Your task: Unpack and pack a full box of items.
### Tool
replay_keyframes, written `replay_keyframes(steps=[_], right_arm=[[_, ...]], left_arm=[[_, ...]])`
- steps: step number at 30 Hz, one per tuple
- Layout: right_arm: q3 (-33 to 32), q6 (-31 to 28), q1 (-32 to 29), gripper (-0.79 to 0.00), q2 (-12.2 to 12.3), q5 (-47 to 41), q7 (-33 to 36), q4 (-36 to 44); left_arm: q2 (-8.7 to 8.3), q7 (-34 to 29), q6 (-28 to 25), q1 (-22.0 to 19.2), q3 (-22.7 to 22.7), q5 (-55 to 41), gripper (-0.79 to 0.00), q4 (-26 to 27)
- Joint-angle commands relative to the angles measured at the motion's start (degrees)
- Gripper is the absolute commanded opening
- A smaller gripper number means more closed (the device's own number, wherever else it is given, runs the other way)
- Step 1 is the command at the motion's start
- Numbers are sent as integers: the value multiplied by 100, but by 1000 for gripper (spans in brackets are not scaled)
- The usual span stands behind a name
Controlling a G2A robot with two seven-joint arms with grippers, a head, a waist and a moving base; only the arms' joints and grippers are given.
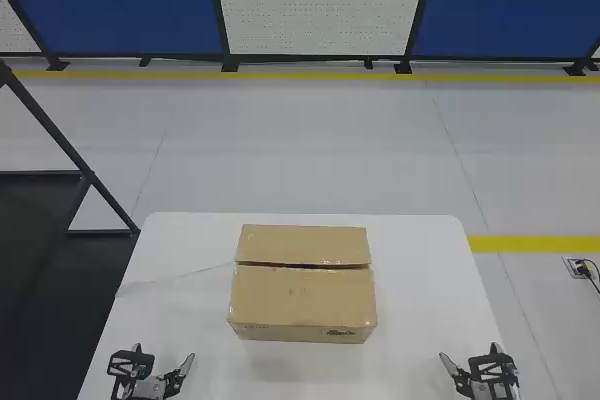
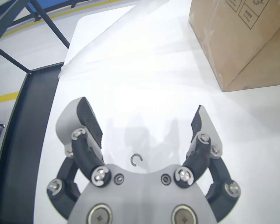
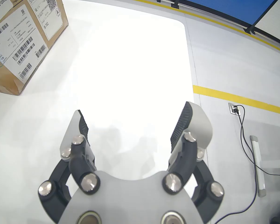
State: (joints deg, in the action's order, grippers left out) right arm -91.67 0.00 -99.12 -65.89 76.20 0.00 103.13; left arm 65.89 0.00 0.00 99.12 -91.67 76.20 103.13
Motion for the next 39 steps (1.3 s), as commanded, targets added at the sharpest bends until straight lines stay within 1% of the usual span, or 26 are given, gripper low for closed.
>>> replay_keyframes(steps=[1,11,12,14,17,19,21,24,27,29,31,32,33,39], right_arm=[[0,0,0,-58,0,0,0,0],[0,0,0,-56,0,0,0,0],[8,-20,6,0,-2,-28,-14,19],[26,-128,45,0,-14,-232,-58,63],[50,-458,182,0,-27,-693,72,151],[49,-638,291,0,-33,-1012,246,283],[31,-875,412,0,-37,-1480,476,442],[-5,-1154,655,0,-28,-2051,1080,655],[-31,-1424,938,0,-21,-2878,1684,759],[-80,-1388,1156,0,-23,-3511,2047,757],[-74,-1361,1335,0,-24,-4063,2374,752],[-60,-1446,1385,0,-19,-4179,2496,765],[-60,-1446,1385,0,-19,-4179,2496,765],[-60,-1446,1385,0,-19,-4179,2496,765]], left_arm=[[0,0,0,0,0,0,0,0],[0,0,0,0,0,0,0,0],[3,-7,-28,0,12,-51,0,3],[20,-35,-76,-21,6,-348,0,-12],[42,60,-89,-25,-9,-626,0,16],[50,175,-127,-30,-58,-742,0,98],[49,170,-305,-60,-152,-982,0,184],[29,64,-591,-154,-336,-1141,0,330],[14,16,-862,-247,-491,-1327,0,473],[8,-88,-1050,-322,-605,-1660,0,533],[10,-316,-1178,-413,-702,-2207,0,567],[2,-502,-1265,-465,-752,-2382,0,604],[-1,-553,-1287,-480,-772,-2412,0,611],[-1,-553,-1287,-480,-772,-2412,0,611]])
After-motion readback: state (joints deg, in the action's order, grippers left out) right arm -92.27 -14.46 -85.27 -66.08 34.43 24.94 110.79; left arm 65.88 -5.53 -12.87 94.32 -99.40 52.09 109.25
